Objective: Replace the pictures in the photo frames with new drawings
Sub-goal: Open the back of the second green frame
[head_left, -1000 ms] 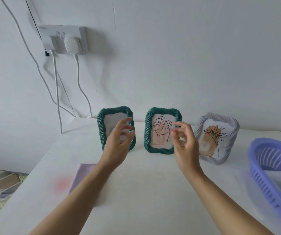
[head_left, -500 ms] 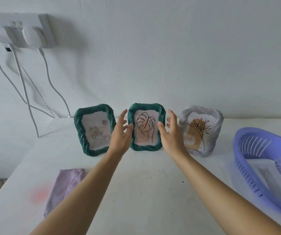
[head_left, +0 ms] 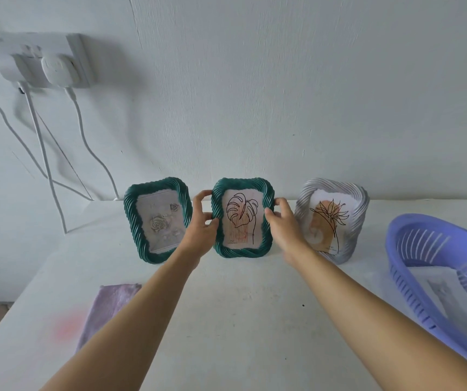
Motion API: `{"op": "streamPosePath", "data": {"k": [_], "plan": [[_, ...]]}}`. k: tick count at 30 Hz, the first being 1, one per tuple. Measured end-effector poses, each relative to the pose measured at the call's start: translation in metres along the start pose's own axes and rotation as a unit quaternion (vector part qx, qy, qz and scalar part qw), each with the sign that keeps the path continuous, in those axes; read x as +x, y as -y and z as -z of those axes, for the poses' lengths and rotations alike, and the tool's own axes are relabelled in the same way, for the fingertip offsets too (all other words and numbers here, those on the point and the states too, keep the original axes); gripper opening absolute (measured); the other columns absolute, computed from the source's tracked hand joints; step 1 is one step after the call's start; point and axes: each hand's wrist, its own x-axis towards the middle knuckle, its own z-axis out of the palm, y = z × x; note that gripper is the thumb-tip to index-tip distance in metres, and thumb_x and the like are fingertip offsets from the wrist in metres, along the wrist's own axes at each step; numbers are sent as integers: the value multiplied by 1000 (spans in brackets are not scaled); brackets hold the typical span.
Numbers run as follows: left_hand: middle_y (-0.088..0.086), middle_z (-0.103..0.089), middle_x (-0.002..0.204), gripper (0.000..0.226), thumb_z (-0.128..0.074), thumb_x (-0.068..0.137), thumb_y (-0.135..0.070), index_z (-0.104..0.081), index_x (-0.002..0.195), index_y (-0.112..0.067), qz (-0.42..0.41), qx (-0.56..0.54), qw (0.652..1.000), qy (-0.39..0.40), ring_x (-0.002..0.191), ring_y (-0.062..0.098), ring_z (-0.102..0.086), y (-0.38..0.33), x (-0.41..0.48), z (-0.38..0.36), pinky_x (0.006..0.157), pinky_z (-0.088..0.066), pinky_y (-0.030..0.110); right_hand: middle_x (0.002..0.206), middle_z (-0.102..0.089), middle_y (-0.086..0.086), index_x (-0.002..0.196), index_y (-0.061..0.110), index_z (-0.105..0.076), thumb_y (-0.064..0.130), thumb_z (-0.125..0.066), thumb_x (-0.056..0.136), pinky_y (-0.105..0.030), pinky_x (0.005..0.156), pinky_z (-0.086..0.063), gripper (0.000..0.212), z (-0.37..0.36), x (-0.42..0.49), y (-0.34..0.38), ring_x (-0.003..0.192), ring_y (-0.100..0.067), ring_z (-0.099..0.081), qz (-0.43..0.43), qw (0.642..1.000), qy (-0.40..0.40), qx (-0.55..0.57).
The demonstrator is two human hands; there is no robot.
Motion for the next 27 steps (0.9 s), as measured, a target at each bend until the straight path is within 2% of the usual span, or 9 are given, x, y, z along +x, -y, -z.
{"op": "streamPosePath", "data": {"k": [3, 6, 9, 12, 16, 18, 20, 23, 27], "plan": [[15, -70, 109, 59, -38, 102, 5, -32, 133, -45, 8, -11, 1000, 20, 102, 27, -70, 0, -5, 3, 86, -59, 52, 96, -63, -28, 94, 37, -50, 26, -47, 101, -36, 71, -38, 14, 4, 1, -9, 78, -22, -54, -5, 1000, 13, 25], [16, -72, 105, 60, -39, 102, 3, -37, 127, -51, 9, -23, 999, 29, 104, 29, -70, 0, -15, 6, 89, -58, 54, 87, -62, -16, 88, 40, -53, 25, -50, 101, -38, 72, -41, 20, 7, -6, -15, 78, -27, -55, 0, 998, 30, 49], [21, -71, 105, 58, -41, 104, -1, -42, 126, -54, 6, -47, 998, 41, 103, 31, -69, 0, -29, 8, 91, -56, 57, 101, -72, -14, 100, 32, -59, 23, -54, 101, -43, 81, -52, 11, 14, -22, -13, 96, -40, -67, 14, 993, 40, 106], [23, -70, 106, 54, -43, 104, -3, -43, 134, -47, 3, -68, 997, 32, 103, 32, -70, 2, -48, 10, 88, -59, 51, 105, -74, -12, 117, 21, -58, 22, -54, 101, -44, 86, -58, 16, 21, -43, -12, 100, -32, -70, 31, 986, 66, 149], [15, -66, 105, 54, -53, 101, -4, -49, 134, -47, -17, -45, 999, -7, 96, 23, -72, 6, -78, 11, 83, -61, 43, 104, -74, -11, 116, 29, -60, 29, -59, 98, -53, 94, -54, 18, 29, -74, -18, 103, -35, -68, 41, 984, 74, 158], [6, -63, 106, 55, -57, 99, -5, -49, 137, -44, -31, -18, 999, -26, 85, 12, -72, 6, -95, 11, 77, -62, 33, 101, -74, -13, 114, 29, -61, 29, -61, 97, -55, 94, -54, 17, 33, -88, -23, 102, -38, -67, 44, 983, 74, 163], [0, -63, 106, 56, -60, 98, -7, -48, 140, -42, -45, 8, 998, -37, 81, 9, -72, 10, -111, 10, 73, -60, 27, 96, -75, -9, 116, 26, -61, 27, -60, 97, -48, 85, -58, 19, 36, -101, -26, 96, -33, -70, 45, 982, 74, 171], [-1, -65, 111, 56, -62, 97, -11, -48, 141, -43, -59, 49, 996, -43, 84, 18, -73, 19, -132, 11, 81, -61, 38, 94, -77, -5, 117, 23, -61, 22, -62, 97, -37, 78, -58, 20, 39, -120, -32, 92, -26, -72, 40, 979, 72, 185], [-5, -66, 115, 59, -64, 96, -11, -47, 143, -43, -73, 68, 993, -63, 81, 22, -74, 26, -157, 6, 81, -61, 44, 92, -74, -12, 113, 28, -57, 19, -68, 93, -43, 75, -60, 25, 40, -138, -40, 88, -32, -72, 56, 979, 50, 191]]}}
